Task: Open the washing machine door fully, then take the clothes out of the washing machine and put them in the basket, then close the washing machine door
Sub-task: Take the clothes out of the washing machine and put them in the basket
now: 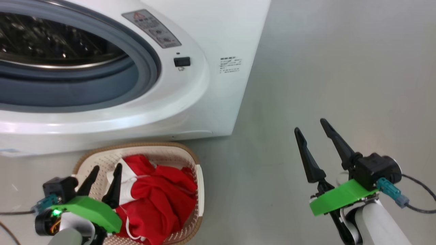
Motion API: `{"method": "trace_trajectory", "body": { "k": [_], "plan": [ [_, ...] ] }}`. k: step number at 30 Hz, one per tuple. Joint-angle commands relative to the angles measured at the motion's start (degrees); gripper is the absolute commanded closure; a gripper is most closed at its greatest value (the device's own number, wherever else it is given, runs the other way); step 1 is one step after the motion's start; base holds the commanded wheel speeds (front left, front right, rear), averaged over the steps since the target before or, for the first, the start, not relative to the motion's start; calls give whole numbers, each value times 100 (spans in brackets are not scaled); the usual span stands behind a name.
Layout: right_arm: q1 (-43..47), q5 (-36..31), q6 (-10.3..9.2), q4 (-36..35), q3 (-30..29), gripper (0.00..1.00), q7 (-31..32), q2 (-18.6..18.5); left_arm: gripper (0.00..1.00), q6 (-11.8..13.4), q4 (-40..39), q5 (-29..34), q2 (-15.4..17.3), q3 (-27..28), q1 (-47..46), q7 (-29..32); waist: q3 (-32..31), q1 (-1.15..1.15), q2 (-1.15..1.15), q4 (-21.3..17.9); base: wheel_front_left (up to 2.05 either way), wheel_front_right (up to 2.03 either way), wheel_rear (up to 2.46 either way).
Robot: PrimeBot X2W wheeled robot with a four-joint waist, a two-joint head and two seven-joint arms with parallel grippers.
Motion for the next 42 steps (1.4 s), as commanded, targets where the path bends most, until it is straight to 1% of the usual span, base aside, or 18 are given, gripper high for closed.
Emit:
{"method": "trace_trajectory", "body": {
  "k": [1,6,10,14,21,32,42],
  "plan": [
    [152,-22,36,-105,78,0,-37,17,0,3,-203,176,155,349,183,-30,-336,0,0,45,0,0,0],
    [337,-31,36,-72,39,0,-37,17,0,3,-695,607,32,784,531,-30,-666,0,0,66,0,0,0],
    [475,-35,36,-53,11,0,-37,17,0,3,-1028,868,-36,1025,802,-30,-889,0,0,66,0,0,0],
    [583,-35,36,-45,-15,0,-37,17,0,3,-1251,1022,-90,1208,977,-30,-1040,0,0,67,0,0,0],
    [848,-53,36,-87,-128,0,-37,17,0,3,-1946,1331,-206,1627,1384,-30,-1339,0,0,64,0,0,0],
    [1155,-80,36,-156,-263,0,-37,17,0,3,-2904,1679,-273,1947,2130,-30,-1655,0,0,-13,0,0,0],
    [1490,-103,36,-224,-427,0,-37,17,0,3,-3618,2009,-502,2223,2840,-30,-2037,0,0,-38,0,0,0]
  ]
}}
